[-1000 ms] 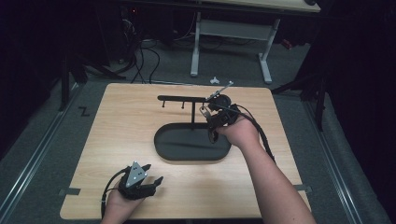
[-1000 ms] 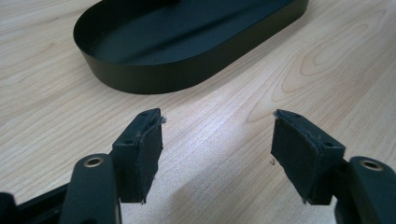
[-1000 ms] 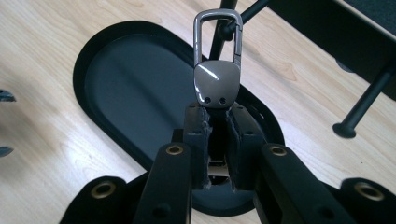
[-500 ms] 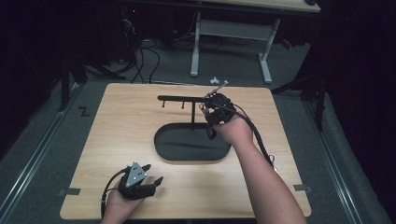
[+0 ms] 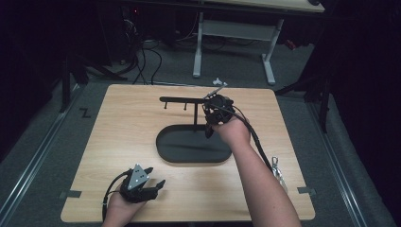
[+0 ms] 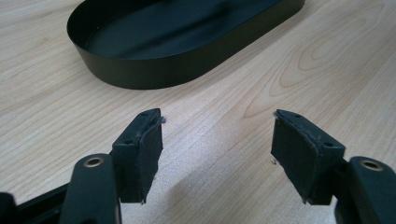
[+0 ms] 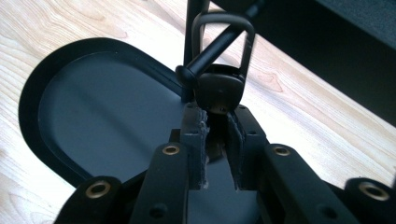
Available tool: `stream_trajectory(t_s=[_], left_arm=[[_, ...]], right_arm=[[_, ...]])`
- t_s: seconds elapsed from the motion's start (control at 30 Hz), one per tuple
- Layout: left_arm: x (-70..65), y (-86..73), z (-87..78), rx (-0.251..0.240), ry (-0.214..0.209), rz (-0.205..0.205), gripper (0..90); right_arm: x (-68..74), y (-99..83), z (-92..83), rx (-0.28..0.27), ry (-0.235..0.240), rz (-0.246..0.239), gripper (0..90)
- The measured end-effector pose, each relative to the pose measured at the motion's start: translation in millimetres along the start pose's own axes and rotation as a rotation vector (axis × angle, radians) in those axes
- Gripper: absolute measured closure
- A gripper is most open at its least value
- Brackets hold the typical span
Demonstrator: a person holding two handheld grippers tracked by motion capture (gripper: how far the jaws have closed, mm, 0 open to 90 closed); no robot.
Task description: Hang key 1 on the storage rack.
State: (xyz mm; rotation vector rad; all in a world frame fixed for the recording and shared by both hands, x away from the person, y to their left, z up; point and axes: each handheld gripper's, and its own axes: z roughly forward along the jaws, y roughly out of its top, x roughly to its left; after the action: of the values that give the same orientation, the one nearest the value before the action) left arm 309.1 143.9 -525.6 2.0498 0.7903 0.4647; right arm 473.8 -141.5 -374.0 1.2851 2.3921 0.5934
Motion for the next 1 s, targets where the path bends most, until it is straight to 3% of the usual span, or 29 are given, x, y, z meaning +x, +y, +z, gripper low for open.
stream_trajectory(t_s=[0.23, 0.47, 0.77, 1.0], left_arm=[[1.0, -0.4, 0.3, -0.007, 0.003, -0.007, 34.2], [1.1, 0.0, 0.8, -0.010, 0.002, -0.010, 34.1], [-2.6, 1.4, 2.9, 0.002, -0.001, 0.002, 34.0], [-4.8, 1.3, 3.7, 0.012, -0.004, 0.012, 33.9]], right_arm=[[1.1, -3.1, -0.2, -0.006, 0.019, -0.009, 71.2], [0.0, -20.9, -7.9, -0.012, 0.024, 0.006, 64.6], [-2.4, -64.8, -25.1, -0.040, 0.058, 0.020, 51.6], [-8.1, -107.1, -27.6, -0.042, 0.076, 0.036, 48.4]])
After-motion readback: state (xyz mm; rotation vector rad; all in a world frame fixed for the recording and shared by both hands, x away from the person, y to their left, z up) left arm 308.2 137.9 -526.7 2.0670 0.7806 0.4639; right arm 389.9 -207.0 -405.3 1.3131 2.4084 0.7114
